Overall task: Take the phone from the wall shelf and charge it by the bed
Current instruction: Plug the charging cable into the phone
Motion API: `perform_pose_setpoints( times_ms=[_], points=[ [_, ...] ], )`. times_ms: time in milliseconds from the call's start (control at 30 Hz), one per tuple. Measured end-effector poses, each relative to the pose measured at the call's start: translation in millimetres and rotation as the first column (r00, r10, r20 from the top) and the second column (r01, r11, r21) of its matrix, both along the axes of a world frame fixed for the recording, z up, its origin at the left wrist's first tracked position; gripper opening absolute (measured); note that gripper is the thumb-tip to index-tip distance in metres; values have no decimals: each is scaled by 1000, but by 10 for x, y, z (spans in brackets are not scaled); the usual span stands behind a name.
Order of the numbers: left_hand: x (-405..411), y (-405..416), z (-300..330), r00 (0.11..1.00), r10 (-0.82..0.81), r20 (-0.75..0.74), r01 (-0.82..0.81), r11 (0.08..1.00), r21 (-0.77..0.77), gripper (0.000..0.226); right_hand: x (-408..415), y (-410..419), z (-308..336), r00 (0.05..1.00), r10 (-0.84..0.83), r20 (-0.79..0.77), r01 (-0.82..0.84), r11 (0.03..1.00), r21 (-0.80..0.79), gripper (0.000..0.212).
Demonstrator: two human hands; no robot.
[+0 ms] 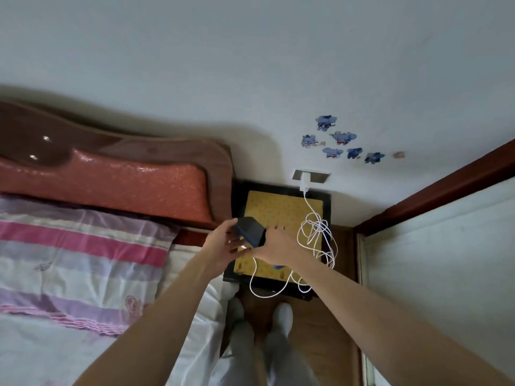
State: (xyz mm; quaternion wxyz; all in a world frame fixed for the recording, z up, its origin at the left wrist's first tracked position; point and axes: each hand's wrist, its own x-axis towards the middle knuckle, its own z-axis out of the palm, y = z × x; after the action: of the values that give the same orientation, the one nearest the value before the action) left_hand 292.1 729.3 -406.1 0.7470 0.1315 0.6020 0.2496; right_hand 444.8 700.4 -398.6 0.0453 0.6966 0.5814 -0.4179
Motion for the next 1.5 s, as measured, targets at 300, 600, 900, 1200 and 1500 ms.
perform_pose_setpoints(
  times_ms=[300, 600, 900, 1200, 1500],
  points=[
    [-24, 236, -869, 967, 182, 178, -129, 954, -271, 36, -273, 255, -715, 900, -199, -388, 152, 977, -150, 43],
    [-358, 266, -1383, 892, 446, -81, -442, 819, -366, 22, -336, 337, -1948, 969, -230, 91, 240, 963, -120, 24],
    [-679, 285, -1347, 821, 569, -38, -536, 748, -393, 31, -555, 139, -2407, 972, -66, 226, 67, 998, 2, 29],
    [-482, 411, -772, 752, 652, 100, -604, 742, -291, 34, -317, 78, -1553, 548, -668, -504, 707, 691, -147, 21],
    [49, 308, -109, 731, 645, 222, -556, 752, -353, 46, -96, -258, 37, 344, -621, -704, 813, 572, -107, 29]
  ],
)
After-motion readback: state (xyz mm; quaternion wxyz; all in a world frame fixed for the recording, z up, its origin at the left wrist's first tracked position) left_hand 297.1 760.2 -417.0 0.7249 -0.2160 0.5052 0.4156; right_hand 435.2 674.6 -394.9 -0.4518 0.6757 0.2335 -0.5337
